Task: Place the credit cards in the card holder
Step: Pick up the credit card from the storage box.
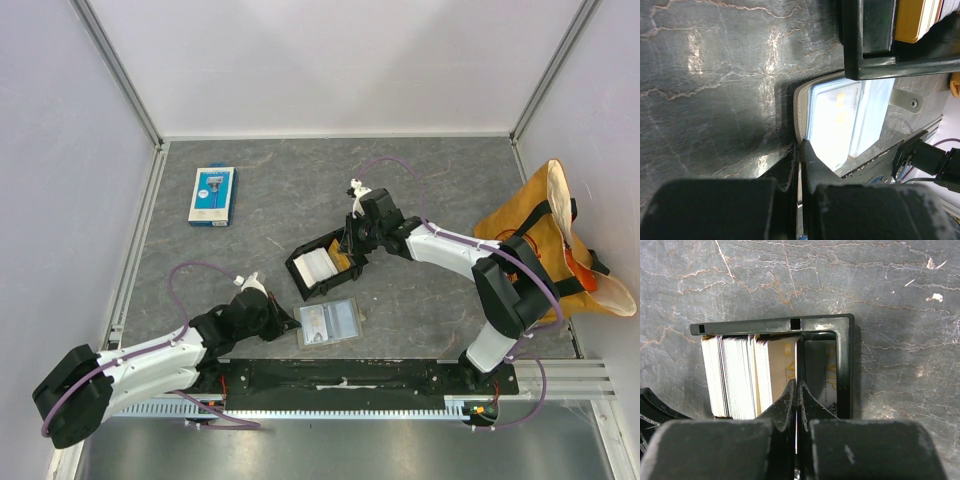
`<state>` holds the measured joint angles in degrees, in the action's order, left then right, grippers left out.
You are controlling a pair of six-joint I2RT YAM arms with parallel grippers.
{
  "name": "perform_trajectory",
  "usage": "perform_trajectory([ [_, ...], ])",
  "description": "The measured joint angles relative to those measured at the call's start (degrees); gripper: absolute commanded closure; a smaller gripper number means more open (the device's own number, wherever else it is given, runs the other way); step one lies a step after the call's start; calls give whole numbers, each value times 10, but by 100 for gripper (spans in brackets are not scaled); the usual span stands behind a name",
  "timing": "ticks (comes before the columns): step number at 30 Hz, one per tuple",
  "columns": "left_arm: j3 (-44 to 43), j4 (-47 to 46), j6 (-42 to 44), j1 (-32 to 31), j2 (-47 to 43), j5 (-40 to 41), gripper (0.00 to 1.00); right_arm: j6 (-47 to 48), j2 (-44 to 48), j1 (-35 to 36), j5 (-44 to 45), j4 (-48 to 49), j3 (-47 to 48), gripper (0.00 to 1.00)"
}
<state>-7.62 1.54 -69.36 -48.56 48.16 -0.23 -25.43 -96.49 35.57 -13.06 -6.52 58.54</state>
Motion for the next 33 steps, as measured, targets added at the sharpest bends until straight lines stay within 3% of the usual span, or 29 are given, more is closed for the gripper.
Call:
perform_trajectory([
  [20, 0, -9, 0, 1, 3, 0, 98, -29, 5, 77, 102, -28, 19, 100],
  [33, 0, -16, 0, 1, 3, 0, 98, -26, 8, 133, 206, -90, 82, 99],
])
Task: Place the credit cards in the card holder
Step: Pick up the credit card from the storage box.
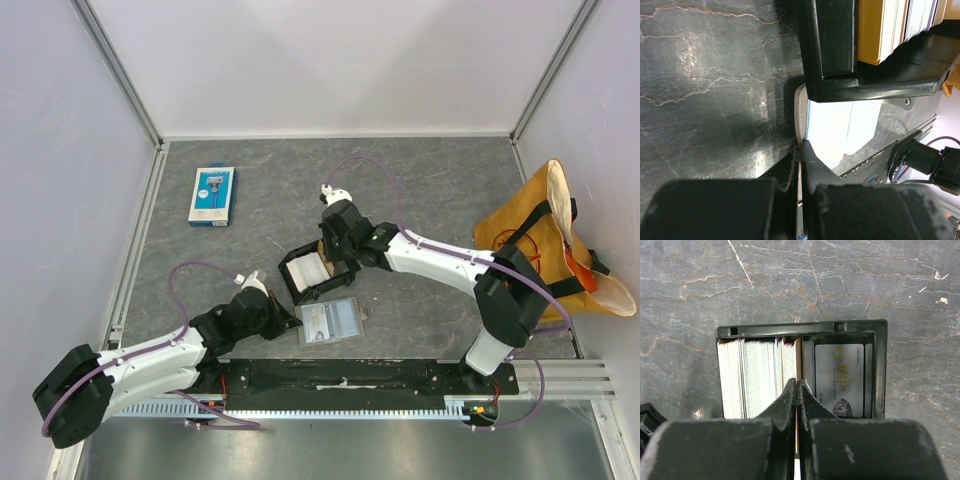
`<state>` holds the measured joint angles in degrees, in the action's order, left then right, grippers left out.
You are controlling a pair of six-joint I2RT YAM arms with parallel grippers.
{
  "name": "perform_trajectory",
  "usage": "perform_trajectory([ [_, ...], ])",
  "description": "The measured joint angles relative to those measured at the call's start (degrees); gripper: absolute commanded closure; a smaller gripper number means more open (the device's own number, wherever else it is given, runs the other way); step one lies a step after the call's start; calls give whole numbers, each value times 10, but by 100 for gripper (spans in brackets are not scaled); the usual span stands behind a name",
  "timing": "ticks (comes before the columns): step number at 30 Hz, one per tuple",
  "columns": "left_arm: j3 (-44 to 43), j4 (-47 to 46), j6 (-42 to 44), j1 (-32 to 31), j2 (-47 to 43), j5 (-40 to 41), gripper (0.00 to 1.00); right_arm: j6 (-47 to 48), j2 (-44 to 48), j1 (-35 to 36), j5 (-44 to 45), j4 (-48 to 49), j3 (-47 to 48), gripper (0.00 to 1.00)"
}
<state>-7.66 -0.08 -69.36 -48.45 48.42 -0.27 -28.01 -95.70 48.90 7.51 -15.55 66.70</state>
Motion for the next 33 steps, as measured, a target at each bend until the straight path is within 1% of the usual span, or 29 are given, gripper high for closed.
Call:
perform_trajectory([
  [5, 0, -1, 0, 0, -1, 0, 98, -2, -13, 30, 43, -13, 13, 99],
  [12, 0, -1, 0, 0, -4, 0, 98, -9, -19, 45, 70, -30, 18, 99],
  [25, 0, -1, 0, 0, -12, 0, 98, -26, -27, 46, 57, -30, 24, 91],
  [33, 0, -1, 0, 1, -17, 0, 98, -29, -31, 46, 53, -30, 24, 93],
])
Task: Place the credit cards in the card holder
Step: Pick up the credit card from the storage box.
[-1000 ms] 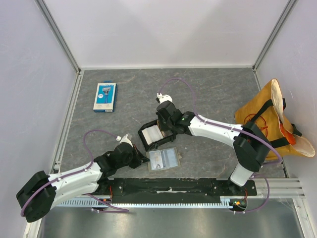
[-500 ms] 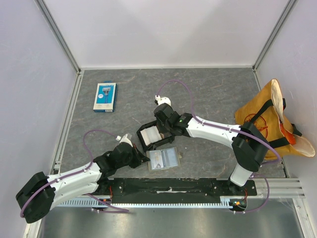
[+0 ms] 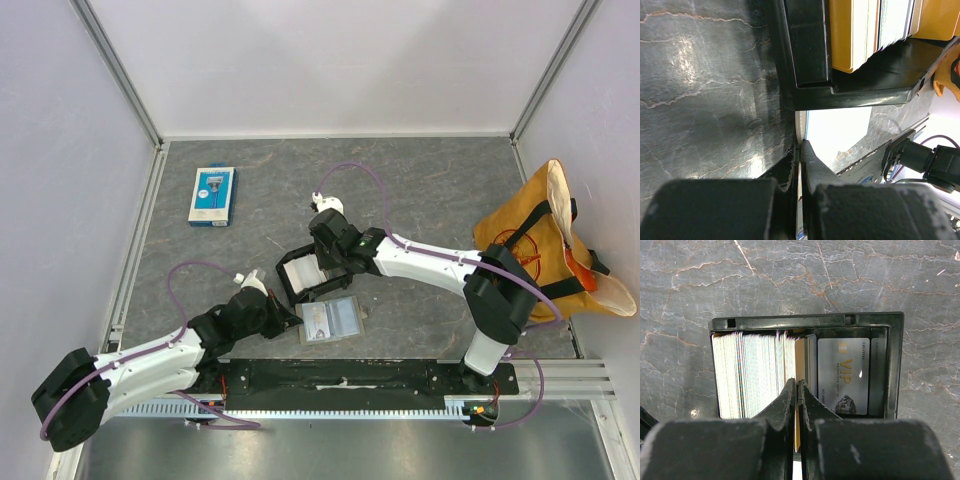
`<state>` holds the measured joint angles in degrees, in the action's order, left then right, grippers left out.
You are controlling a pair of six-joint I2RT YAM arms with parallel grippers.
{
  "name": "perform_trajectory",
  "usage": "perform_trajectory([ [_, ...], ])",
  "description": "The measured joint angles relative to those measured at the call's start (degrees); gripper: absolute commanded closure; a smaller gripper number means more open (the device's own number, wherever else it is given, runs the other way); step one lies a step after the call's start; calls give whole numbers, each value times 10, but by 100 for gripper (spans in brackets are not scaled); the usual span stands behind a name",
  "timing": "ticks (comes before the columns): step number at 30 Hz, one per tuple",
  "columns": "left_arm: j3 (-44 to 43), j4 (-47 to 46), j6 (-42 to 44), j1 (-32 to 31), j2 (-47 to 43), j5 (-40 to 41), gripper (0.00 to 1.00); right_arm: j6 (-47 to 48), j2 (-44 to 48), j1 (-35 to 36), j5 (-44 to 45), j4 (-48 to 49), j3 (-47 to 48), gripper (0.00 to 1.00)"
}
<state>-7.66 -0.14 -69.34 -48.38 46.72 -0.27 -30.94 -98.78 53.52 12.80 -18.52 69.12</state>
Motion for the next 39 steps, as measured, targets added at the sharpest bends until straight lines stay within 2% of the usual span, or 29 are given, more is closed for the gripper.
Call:
perform_trajectory([
  [26, 0, 0, 0, 2, 0, -3, 98, -1, -3, 0, 13, -24, 21, 93],
  [33, 0, 0, 0, 2, 0, -3, 98, -9, -3, 0, 7, -21, 21, 89],
  [36, 0, 0, 0, 2, 0, -3, 98, -13, -3, 1, 1, -17, 21, 92],
  [39, 0, 0, 0, 2, 0, -3, 98, -16, -3, 2, -1, -16, 21, 90],
])
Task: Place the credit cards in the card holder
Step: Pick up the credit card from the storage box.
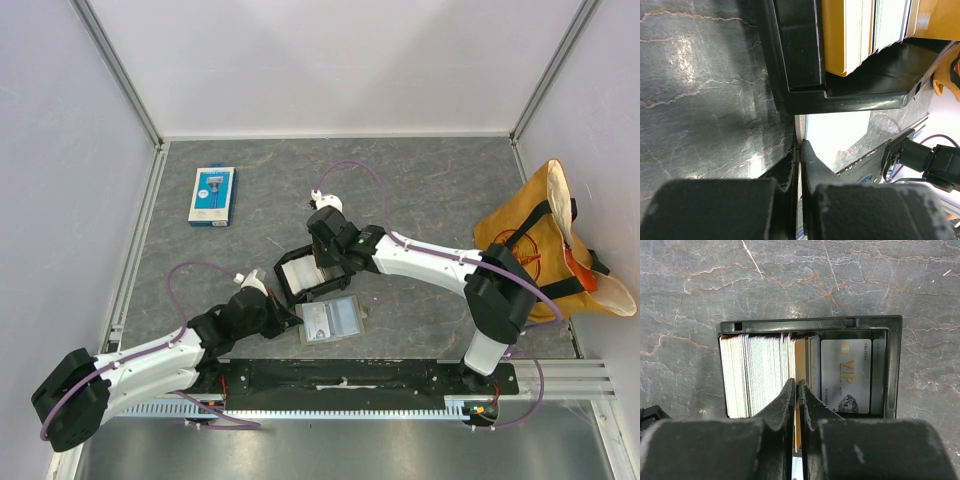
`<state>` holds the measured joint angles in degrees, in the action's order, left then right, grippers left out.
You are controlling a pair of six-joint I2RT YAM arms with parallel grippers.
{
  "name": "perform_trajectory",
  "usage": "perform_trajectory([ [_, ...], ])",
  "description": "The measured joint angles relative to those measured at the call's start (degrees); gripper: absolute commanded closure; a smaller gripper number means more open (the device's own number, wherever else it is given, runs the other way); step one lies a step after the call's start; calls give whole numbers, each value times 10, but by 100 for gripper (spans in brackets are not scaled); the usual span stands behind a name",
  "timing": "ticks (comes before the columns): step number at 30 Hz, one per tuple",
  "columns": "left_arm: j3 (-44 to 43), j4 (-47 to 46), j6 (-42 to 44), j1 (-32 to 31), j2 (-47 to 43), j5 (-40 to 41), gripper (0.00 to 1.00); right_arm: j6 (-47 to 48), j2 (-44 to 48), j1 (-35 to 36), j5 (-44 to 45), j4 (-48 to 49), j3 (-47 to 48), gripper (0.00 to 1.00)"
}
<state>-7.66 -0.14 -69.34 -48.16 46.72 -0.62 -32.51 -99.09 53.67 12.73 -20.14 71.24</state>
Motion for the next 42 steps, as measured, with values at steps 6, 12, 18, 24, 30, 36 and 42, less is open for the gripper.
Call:
perform_trajectory([
  [6, 0, 0, 0, 1, 0, -1, 98, 0, 0, 0, -6, 4, 0, 87],
  [12, 0, 0, 0, 1, 0, -1, 98, -1, 0, 0, -16, 9, 0, 87],
  [18, 0, 0, 0, 1, -2, -3, 98, -6, -1, 0, -19, 10, 0, 91],
  [24, 0, 0, 0, 2, -3, -8, 98, -7, -1, 0, 2, 10, 0, 97],
  [30, 0, 0, 0, 2, -7, -10, 98, -4, -1, 0, 28, 7, 0, 100],
  [36, 0, 0, 0, 2, -7, -10, 98, 2, 5, 0, 46, -1, 0, 100],
  [42, 0, 0, 0, 2, -7, -10, 98, 2, 21, 2, 64, -7, 0, 100],
])
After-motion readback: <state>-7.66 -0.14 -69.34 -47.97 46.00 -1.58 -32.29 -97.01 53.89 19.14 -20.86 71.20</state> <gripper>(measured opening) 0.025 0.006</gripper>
